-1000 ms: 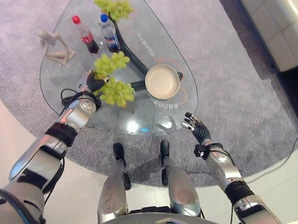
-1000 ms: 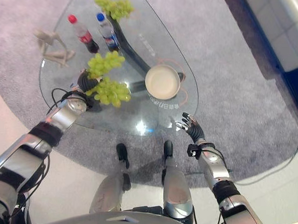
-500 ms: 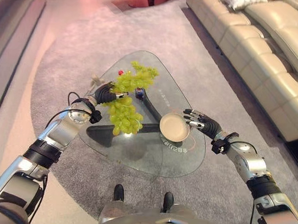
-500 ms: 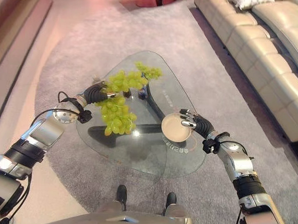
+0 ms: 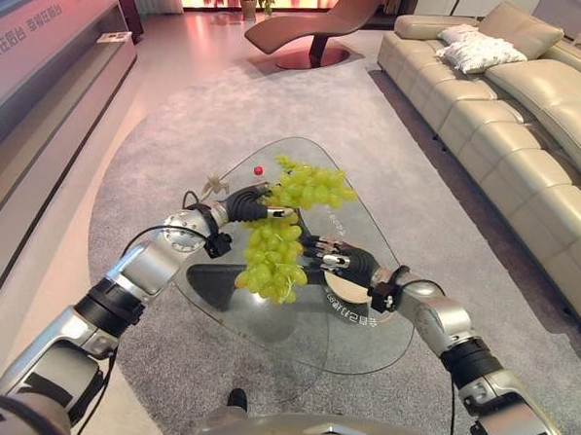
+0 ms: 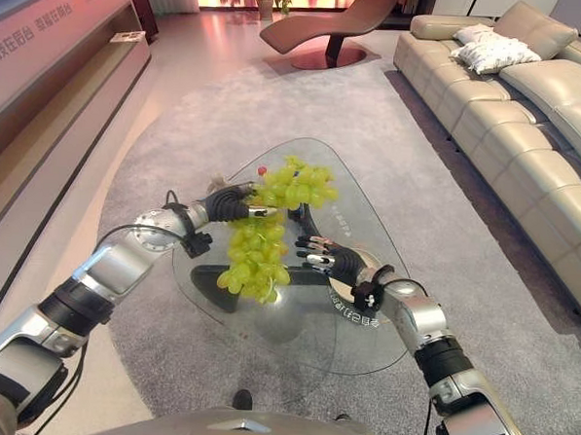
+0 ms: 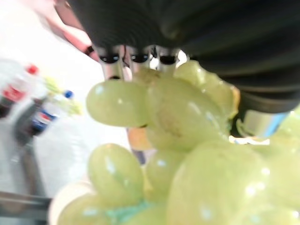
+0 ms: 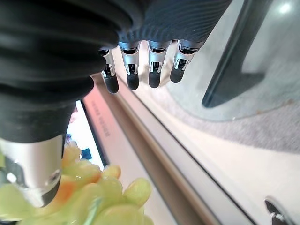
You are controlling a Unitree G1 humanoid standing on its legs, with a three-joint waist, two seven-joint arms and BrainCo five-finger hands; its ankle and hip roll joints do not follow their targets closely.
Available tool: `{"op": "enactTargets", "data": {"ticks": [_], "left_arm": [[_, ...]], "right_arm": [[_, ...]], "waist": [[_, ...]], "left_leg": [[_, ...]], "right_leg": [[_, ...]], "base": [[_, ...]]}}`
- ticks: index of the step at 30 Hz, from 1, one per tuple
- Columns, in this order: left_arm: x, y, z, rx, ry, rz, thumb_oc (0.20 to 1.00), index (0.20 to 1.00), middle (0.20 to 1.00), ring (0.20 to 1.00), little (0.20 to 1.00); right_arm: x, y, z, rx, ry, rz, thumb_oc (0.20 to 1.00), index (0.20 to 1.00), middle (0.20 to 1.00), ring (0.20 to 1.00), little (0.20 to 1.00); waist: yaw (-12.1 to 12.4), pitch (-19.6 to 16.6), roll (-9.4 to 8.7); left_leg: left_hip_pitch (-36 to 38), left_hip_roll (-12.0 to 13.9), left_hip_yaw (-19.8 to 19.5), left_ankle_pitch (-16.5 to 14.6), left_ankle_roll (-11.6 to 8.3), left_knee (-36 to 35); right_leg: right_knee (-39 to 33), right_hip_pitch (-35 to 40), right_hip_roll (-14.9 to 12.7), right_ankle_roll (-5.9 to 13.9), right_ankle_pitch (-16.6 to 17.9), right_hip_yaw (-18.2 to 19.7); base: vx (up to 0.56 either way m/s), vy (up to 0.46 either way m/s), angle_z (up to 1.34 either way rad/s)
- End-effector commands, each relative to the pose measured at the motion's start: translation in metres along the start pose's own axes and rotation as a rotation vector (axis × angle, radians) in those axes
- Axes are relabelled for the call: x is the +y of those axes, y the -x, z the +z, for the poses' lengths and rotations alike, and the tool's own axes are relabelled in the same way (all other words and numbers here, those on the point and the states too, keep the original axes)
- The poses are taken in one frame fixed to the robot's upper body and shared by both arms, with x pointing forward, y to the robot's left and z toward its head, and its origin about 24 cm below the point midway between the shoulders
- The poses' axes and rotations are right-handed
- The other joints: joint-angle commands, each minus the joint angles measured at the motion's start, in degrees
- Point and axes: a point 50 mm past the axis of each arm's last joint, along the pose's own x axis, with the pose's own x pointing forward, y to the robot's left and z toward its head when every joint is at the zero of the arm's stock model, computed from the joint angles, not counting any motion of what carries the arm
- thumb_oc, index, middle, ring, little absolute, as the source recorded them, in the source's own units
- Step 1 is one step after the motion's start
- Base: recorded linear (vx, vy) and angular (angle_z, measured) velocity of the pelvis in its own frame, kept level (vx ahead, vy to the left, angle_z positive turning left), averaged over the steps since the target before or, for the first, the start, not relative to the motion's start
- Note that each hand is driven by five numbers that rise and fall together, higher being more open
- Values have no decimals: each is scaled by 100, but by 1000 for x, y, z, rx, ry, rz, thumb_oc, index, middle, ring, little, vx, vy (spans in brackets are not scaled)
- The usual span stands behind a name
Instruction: Pick up fruits into the plate
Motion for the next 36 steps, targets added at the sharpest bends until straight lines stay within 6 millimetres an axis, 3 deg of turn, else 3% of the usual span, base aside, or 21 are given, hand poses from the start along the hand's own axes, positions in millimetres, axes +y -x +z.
{"op": "enactTargets", "data": {"ticks": [1, 10, 23, 29, 36], "left_arm": [[16, -15, 44, -206, -17, 8, 200, 200, 200, 200, 200], [3, -18, 51, -243, 5, -50, 200, 200, 200, 200, 200], [-4, -12, 47, -238, -20, -68, 200, 200, 200, 200, 200], [-5, -11, 46, -237, -8, -62, 200, 200, 200, 200, 200], [-3, -13, 43, -228, 10, -51, 200, 200, 200, 200, 200]], "right_arm": [[16, -15, 29, -110, 14, 87, 1000, 1000, 1000, 1000, 1000], [41, -26, 22, -99, -134, 238, 1000, 1000, 1000, 1000, 1000], [103, -19, 19, -136, -516, 660, 1000, 1000, 1000, 1000, 1000], [119, -17, 30, -212, -552, 765, 1000, 1000, 1000, 1000, 1000], [123, -20, 35, -266, -525, 789, 1000, 1000, 1000, 1000, 1000]], "waist": [[69, -259, -78], [51, -226, -67], [33, -167, -85], [37, -129, -83], [57, -110, -82]], "left_leg": [[479, -251, 207, -789, 126, 44], [513, -252, 227, -819, 143, 44], [481, -251, 253, -814, 155, 44], [478, -244, 261, -821, 161, 44], [468, -252, 239, -811, 169, 44]], "right_leg": [[84, 73, -80, 71, -65, -146], [74, 75, -72, 72, -64, -115], [40, 34, -62, 117, -33, -63], [37, 20, -62, 129, -25, -52], [31, 10, -60, 131, -21, -39]], "base": [[0, 0, 0], [0, 0, 0], [0, 0, 0], [0, 0, 0], [0, 0, 0]]}}
